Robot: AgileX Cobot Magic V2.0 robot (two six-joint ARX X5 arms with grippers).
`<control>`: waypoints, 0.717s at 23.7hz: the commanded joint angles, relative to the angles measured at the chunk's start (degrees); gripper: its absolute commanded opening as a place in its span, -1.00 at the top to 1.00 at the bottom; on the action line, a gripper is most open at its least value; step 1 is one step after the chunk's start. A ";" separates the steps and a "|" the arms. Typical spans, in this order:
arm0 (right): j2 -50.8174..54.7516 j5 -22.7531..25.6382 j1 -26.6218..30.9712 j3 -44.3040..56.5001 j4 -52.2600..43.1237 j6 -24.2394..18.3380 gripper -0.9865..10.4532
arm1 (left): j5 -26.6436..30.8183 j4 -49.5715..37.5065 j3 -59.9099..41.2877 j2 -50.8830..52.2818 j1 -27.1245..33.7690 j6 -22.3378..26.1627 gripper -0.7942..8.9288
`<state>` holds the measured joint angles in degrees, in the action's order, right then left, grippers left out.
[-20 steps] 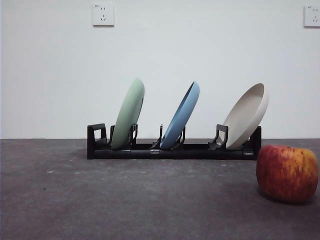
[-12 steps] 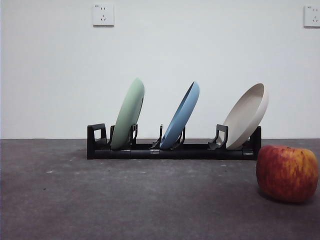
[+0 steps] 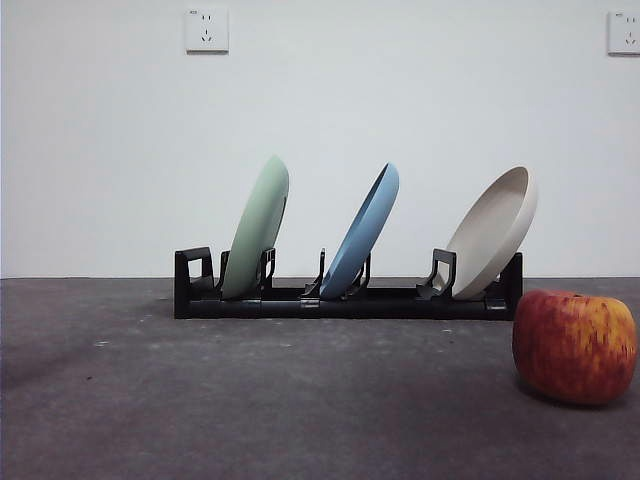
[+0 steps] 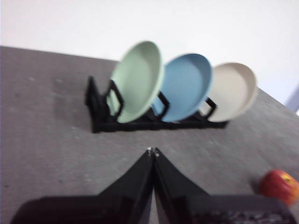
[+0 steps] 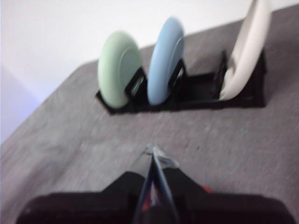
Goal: Take the green plate from the plate rack,put the plate on the table,take the apple from the table,put the apple in the plate
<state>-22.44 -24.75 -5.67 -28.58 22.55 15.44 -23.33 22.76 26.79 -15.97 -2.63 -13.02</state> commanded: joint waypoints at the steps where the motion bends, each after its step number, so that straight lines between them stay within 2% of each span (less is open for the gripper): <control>1: -4.72 -3.15 -0.13 -6.03 5.79 -5.75 0.85 | -3.82 2.38 4.15 -4.59 0.11 3.82 0.85; 8: -15.61 -8.07 -0.20 -19.74 23.71 -17.55 0.85 | -13.49 10.91 13.14 -14.53 0.07 9.88 0.85; 12: -20.09 -8.39 -0.50 -24.65 32.79 -23.47 0.85 | -17.97 15.76 16.74 -17.88 0.02 13.51 0.85; 17: -22.95 -8.31 -1.64 -26.01 39.58 -27.58 0.85 | -20.37 19.78 18.58 -19.37 0.00 16.41 0.85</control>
<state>-45.52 -32.95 -7.22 -54.48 62.50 -10.00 -43.22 42.68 45.32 -35.42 -2.63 1.63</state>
